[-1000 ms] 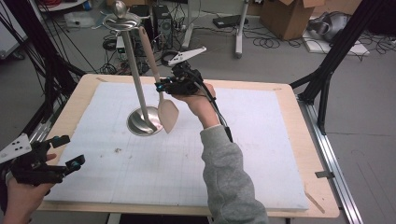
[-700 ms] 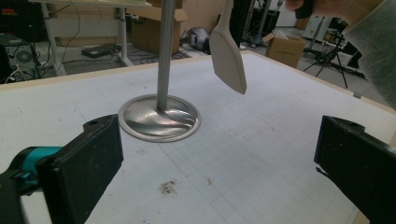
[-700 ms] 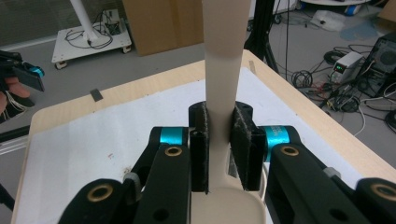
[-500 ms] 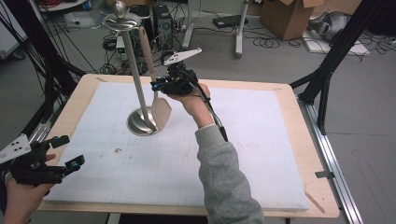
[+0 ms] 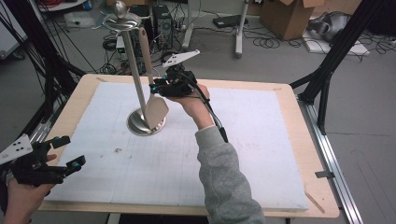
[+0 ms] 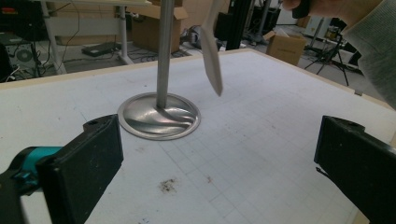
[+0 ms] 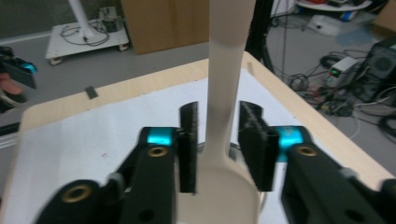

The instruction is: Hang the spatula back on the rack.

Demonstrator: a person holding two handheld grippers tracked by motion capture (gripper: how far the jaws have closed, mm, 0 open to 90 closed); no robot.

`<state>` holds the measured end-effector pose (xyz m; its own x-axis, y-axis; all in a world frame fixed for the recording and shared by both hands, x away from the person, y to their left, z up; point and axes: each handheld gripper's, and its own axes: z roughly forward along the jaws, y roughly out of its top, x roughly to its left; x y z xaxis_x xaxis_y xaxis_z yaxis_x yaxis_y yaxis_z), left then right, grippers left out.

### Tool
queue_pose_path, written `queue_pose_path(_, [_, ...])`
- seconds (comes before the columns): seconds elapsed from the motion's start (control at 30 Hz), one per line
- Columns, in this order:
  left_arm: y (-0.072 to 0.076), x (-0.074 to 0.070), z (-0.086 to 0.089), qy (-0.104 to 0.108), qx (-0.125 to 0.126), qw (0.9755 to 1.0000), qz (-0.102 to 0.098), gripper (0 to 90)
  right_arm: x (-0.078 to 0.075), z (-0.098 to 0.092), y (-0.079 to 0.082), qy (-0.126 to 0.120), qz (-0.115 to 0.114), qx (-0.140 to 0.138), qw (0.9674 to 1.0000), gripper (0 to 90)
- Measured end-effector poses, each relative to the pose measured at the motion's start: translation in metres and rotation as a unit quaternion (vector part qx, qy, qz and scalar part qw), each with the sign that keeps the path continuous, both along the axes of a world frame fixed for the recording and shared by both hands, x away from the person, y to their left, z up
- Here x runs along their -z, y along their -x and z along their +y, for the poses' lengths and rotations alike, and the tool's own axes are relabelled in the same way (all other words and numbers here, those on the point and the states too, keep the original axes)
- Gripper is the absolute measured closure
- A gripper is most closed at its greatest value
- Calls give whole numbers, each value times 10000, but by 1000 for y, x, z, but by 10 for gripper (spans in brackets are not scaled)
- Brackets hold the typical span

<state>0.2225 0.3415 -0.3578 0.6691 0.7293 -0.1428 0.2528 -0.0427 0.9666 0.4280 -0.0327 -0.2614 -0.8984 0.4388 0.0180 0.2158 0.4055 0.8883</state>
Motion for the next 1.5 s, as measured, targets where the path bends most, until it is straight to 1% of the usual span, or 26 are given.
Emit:
queue_pose_path(0.03, [0, 0, 0, 4, 5, 10000, -3, 17, 1, -1, 1, -47, -48, 9, 10000, 649])
queue_pose_path(0.1, [-1, 0, -1, 11, 3, 10000, -8, 17, 4, -5, 2, -190, -3, 41, 9998, 593])
queue_pose_path(0.23, [-3, 0, -3, -20, 44, 10000, 4, 17, 8, -15, 2, -182, 72, 194, 9996, 471])
queue_pose_path(0.27, [-4, 0, -4, -16, 53, 10000, 3, 17, 8, -18, 3, -213, 39, 213, 9995, 443])
queue_pose_path(0.33, [-5, -1, -4, -24, 67, 10000, 3, 17, 8, -24, 5, -326, 53, 259, 9991, 394])
queue_pose_path(0.47, [-9, -2, -6, -19, 101, 9999, -5, 17, 9, -34, 10, -293, 60, 295, 9991, 349])
queue_pose_path(0.57, [-11, -3, -7, 3, 119, 9999, -19, 17, 11, -42, 12, -260, 126, 271, 9992, 291])
queue_pose_path(0.63, [-12, -3, -8, 14, 142, 9999, -28, 17, 11, -47, 16, -232, 104, 280, 9993, 284])
queue_pose_path(0.67, [-13, -3, -9, 13, 156, 9999, -31, 17, 11, -49, 18, -278, 70, 261, 9992, 285])
queue_pose_path(0.73, [-15, -4, -11, 23, 180, 9998, -29, 17, 10, -55, 22, -310, 45, 332, 9990, 281])
queue_pose_path(0.8, [-17, -4, -13, 25, 203, 9998, -29, 17, 10, -60, 25, -325, -11, 420, 9986, 255])
queue_pose_path(0.9, [-21, -3, -16, 18, 258, 9997, -15, 17, 11, -69, 29, -355, 60, 451, 9983, 195])
queue_pose_path(0.97, [-23, -3, -18, 13, 289, 9996, -11, 17, 11, -74, 32, -286, 42, 495, 9984, 191])
queue_pose_path(1.07, [-27, -3, -22, 19, 351, 9994, -5, 17, 9, -83, 40, -419, -56, 537, 9977, 190])
queue_pose_path(1.2, [-31, -2, -27, -5, 424, 9991, 6, 17, 10, -92, 48, -405, -94, 559, 9976, 189])
queue_pose_path(1.33, [-34, -2, -29, 20, 445, 9990, -2, 17, 13, -104, 58, -442, -128, 610, 9971, 189])
queue_pose_path(1.4, [-35, -3, -30, 21, 452, 9990, -9, 17, 15, -110, 63, -510, -94, 505, 9974, 189])
queue_pose_path(1.5, [-38, -2, -32, 29, 473, 9989, -1, 17, 17, -116, 70, -461, -131, 424, 9980, 189])
